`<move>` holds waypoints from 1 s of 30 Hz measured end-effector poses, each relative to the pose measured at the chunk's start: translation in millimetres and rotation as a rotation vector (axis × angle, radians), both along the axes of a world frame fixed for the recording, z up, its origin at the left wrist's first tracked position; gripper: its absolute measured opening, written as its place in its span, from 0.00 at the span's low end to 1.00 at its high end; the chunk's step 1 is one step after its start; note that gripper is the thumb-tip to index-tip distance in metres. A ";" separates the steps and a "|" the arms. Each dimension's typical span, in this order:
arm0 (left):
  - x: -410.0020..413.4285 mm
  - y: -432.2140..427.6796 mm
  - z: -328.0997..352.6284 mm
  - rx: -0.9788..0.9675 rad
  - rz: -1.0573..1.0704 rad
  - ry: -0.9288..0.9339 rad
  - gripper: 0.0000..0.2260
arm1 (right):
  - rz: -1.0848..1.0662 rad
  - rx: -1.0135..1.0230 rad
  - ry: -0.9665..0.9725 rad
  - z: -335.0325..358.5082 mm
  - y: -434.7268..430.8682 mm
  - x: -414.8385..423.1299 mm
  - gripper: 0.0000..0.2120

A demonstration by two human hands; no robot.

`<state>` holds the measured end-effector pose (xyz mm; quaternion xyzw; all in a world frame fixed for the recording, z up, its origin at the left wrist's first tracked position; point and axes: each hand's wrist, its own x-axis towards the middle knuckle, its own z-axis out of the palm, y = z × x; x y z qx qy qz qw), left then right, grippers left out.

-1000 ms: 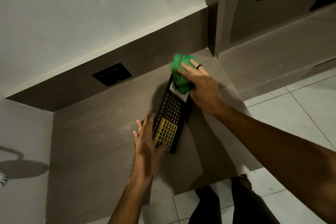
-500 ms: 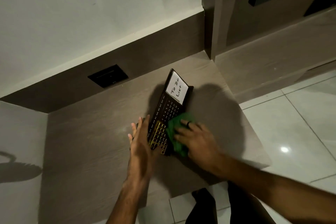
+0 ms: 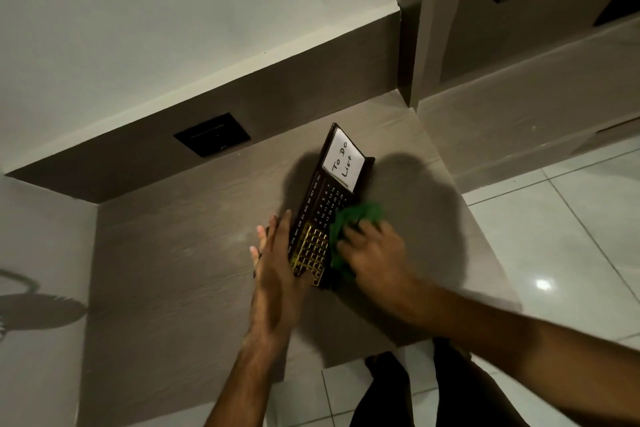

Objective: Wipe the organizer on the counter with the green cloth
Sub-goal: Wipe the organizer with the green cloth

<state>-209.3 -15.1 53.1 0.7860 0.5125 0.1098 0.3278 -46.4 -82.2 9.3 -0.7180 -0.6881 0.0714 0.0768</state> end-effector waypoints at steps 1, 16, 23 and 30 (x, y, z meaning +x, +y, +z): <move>0.1 0.5 -0.2 0.002 0.004 0.006 0.44 | 0.059 -0.006 0.020 0.1 -10.7 -14.3 0.14; 4.2 1.4 9.3 -0.012 0.012 0.034 0.43 | -0.215 0.000 -0.010 18.2 70.6 89.8 0.14; 2.6 -1.0 9.5 -0.018 -0.021 0.014 0.44 | 0.034 0.013 -0.138 1.4 35.5 54.9 0.18; 7.3 1.4 7.3 0.015 -0.034 0.049 0.43 | -0.123 0.005 0.090 10.3 79.7 88.4 0.14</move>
